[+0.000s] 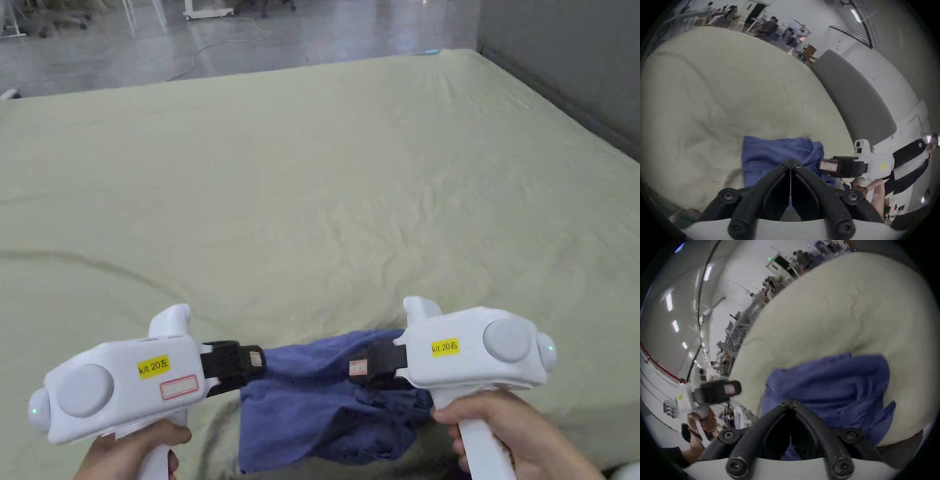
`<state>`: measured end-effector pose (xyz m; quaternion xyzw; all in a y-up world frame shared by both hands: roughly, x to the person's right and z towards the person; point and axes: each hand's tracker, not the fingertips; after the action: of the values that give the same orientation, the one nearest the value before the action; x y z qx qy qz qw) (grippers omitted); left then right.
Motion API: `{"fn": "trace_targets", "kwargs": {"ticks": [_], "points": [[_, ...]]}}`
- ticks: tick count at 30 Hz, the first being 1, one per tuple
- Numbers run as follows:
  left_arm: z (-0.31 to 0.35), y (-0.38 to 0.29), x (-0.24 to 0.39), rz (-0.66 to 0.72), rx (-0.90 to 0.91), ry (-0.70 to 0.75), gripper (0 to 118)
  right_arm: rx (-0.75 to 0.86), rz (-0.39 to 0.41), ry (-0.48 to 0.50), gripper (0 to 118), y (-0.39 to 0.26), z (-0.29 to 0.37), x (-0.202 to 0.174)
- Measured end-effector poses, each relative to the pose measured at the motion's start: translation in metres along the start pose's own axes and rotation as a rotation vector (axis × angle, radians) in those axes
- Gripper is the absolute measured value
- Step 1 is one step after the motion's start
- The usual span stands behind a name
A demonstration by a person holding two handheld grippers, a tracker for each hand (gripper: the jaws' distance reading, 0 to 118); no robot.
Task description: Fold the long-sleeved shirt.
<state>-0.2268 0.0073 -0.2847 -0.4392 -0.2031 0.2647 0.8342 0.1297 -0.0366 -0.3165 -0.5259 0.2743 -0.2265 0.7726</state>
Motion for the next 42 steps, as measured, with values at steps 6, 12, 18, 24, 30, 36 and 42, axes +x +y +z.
{"fn": "trace_targets", "kwargs": {"ticks": [6, 12, 18, 24, 30, 36, 42], "points": [[-0.02, -0.018, -0.048, 0.123, -0.078, -0.025, 110, 0.035, -0.114, 0.001, 0, -0.022, 0.004, 0.042], [-0.058, -0.019, -0.068, 0.196, -0.107, -0.117, 116, 0.049, -0.087, -0.031, 0, -0.022, 0.0, 0.042], [-0.097, -0.017, -0.058, 0.272, -0.13, -0.267, 114, 0.055, -0.094, -0.027, 0, -0.023, -0.001, 0.043], [-0.106, -0.019, -0.034, 0.088, -0.165, -0.143, 13, 0.057, -0.102, -0.039, 0, -0.021, -0.001, 0.035], [-0.068, 0.002, -0.033, 0.009, -0.087, -0.153, 13, 0.135, -0.025, -0.079, 0, -0.009, 0.009, -0.015], [-0.004, 0.044, -0.082, -0.039, -0.025, -0.061, 13, 0.256, 0.24, -0.2, 0, 0.014, -0.015, -0.114], [0.11, 0.091, -0.197, -0.069, 0.035, 0.13, 13, 0.355, 0.475, -0.198, 0, 0.02, -0.073, -0.218]]}}
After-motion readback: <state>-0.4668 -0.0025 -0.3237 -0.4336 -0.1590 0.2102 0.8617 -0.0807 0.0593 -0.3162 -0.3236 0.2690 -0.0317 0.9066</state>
